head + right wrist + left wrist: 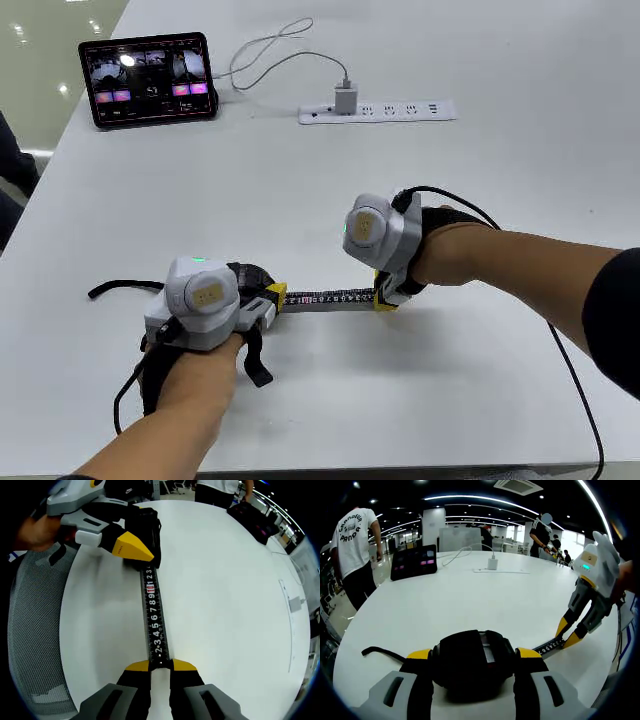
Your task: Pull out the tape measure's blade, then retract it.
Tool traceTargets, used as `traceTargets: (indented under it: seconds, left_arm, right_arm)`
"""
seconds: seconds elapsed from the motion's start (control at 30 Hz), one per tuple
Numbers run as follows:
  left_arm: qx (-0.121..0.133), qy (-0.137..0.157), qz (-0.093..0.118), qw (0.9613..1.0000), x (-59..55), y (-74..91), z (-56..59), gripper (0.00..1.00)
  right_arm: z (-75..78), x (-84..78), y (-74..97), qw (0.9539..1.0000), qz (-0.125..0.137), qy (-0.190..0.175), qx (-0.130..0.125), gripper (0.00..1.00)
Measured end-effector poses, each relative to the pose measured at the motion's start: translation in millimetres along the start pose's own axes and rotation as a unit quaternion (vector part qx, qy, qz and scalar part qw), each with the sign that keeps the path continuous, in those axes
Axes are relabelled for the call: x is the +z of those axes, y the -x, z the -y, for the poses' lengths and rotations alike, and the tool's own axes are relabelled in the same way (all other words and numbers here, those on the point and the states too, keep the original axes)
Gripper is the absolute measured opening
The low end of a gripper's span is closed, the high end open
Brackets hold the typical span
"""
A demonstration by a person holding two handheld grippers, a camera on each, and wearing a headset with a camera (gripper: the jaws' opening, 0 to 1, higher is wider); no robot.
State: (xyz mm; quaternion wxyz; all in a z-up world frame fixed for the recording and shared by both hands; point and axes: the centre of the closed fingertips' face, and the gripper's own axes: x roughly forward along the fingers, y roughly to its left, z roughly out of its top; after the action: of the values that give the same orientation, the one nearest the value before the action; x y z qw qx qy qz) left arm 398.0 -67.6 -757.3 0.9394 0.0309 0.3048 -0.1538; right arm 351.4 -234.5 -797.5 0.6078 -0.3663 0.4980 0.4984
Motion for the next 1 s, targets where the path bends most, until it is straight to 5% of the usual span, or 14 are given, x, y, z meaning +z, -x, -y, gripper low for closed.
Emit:
traceTargets:
  seconds: [1.0]
  left_arm:
    - [0.001,0.001,-0.002,1.0000,0.1,-0.3,0.2,0.61]
  right_arm:
    - [-1.7,11.1,-2.5,1.0000,-0.006,0.001,-0.002,0.08]
